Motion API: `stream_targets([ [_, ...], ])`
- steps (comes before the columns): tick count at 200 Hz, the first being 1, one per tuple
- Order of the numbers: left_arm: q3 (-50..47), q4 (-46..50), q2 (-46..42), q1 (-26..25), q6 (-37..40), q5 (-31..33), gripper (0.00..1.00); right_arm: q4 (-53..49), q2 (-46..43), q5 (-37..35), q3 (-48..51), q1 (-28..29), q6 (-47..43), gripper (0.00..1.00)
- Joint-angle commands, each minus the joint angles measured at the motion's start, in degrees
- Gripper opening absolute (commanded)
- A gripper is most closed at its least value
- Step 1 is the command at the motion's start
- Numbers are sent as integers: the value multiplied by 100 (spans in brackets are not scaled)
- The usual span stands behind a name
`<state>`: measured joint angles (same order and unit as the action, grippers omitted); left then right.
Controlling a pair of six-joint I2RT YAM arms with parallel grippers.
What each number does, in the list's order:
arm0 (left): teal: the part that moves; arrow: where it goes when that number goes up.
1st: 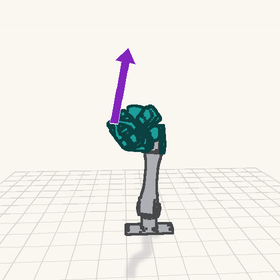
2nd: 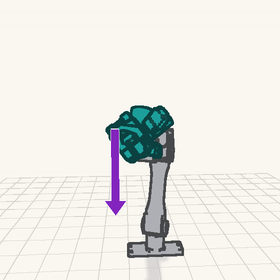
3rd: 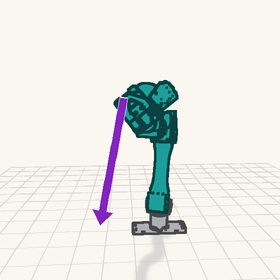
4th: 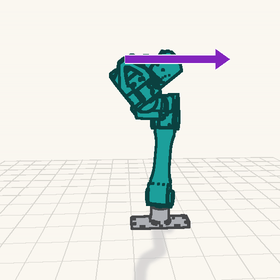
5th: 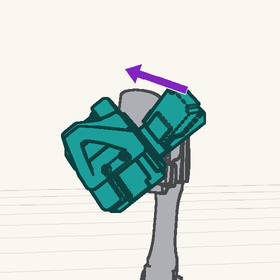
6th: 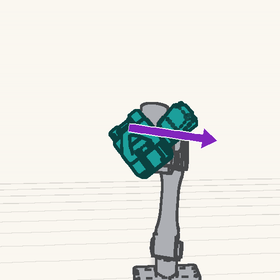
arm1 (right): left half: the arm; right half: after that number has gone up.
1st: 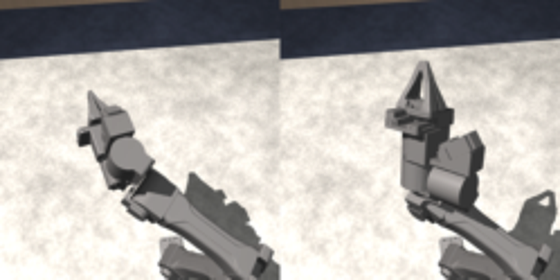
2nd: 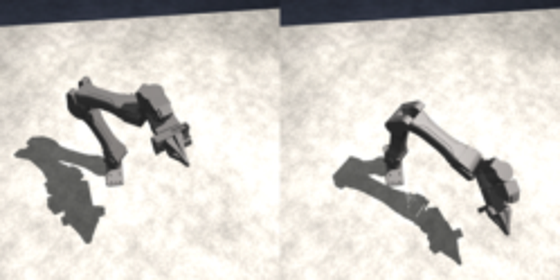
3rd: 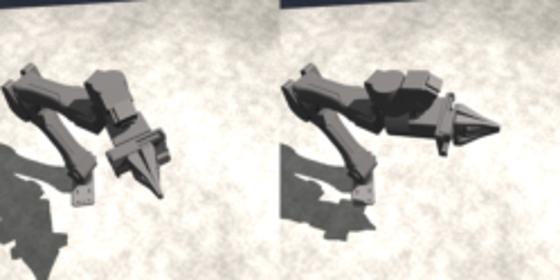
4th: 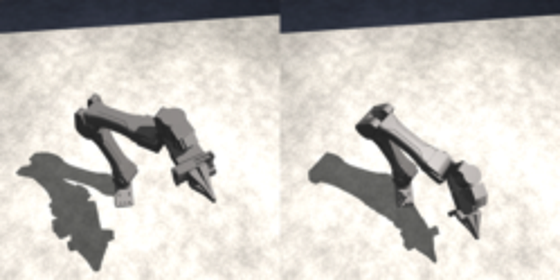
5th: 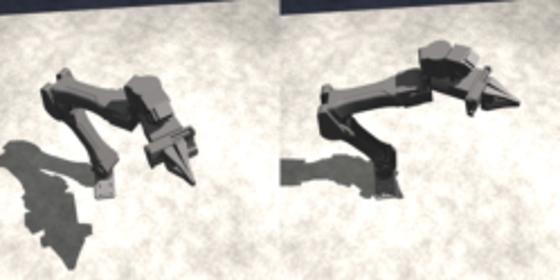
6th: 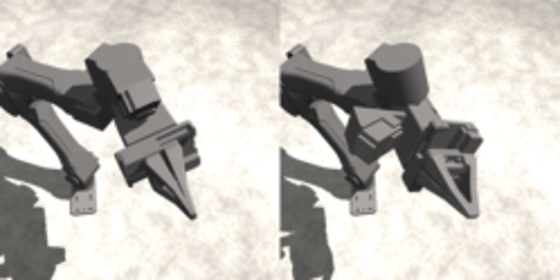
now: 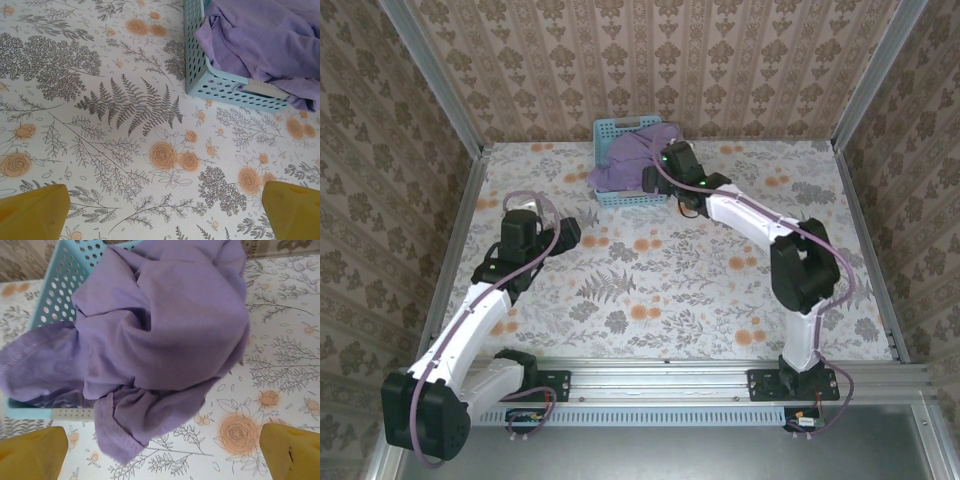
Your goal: Fold the inside-out t-shirt
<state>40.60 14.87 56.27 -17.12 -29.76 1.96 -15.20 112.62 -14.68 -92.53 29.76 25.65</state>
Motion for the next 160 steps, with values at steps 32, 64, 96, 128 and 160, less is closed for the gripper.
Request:
stream_targets([
  [32,-24,8,-74,42,269,8,100,-1037,1191,-527,-1370,12,-114,100],
  [64,-60,-86,-5,108,269,-96,100,-1680,1882,-650,-2256,12,-86,100],
  [96,-70,-116,70,155,269,-151,100,-2208,2237,-1036,-2787,-104,-4,100],
  [128,-96,-122,86,170,269,-195,100,-2123,2194,-933,-2761,-190,-184,89],
  [160,-120,-99,68,174,251,-196,100,-2299,2121,-1273,-2782,-275,-169,77],
])
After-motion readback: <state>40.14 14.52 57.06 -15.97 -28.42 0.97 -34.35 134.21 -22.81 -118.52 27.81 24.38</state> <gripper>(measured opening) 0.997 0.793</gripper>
